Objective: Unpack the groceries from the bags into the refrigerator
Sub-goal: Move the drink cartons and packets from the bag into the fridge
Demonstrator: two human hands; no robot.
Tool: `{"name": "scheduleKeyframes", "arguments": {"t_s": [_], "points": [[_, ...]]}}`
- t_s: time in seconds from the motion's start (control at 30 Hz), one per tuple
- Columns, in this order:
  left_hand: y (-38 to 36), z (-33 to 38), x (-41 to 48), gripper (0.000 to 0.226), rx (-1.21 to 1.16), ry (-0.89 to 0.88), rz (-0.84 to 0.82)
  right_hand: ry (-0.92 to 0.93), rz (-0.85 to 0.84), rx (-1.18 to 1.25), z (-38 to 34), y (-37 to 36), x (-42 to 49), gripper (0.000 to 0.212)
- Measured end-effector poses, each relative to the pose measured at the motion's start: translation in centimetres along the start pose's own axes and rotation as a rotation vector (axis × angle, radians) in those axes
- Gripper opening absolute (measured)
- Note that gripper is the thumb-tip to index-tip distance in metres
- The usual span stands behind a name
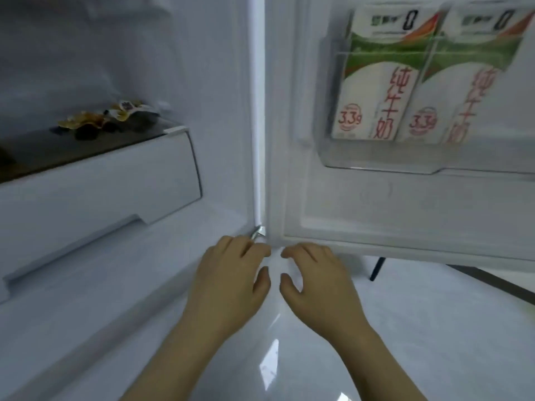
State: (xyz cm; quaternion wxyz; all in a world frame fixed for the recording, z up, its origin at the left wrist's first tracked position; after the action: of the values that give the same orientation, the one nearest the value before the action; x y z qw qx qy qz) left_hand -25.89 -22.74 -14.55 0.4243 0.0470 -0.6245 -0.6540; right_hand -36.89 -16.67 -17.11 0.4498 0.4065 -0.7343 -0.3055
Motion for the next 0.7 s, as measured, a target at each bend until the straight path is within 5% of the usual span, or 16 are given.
{"name": "scheduleKeyframes", "arguments": {"t_s": [0.13, 0.4, 0.7], "points": [[-4.3, 6.9, -0.1, 0.032, -0.055, -0.133, -0.100, -0.155, -0.008, -0.078, 6.0, 3.1, -4.9, 0.048], [-11.7, 24.3, -2.4, 0.025, -0.194, -0.271, -0.399, -0.460, -0.013, -0.162, 17.2, 12.3, -18.6, 0.038], [-16.4, 44.8, -8.3, 0.024, -0.315, -0.635, -0.503, -0.818, 0.117, -0.246, 24.7, 22.6, -35.4, 0.036]]}}
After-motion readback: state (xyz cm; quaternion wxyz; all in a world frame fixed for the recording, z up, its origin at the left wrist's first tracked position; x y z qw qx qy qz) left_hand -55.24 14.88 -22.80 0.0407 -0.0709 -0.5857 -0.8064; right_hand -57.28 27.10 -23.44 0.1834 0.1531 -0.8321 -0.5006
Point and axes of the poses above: each hand's wrist, its own x-axis towards the middle knuckle, its own y-axis out of the back of the hand, z = x × y, the point moved 6 cm from there along x, towards the middle knuckle, and after that the axes turned 3 degrees about y, right-handed, at the moved point
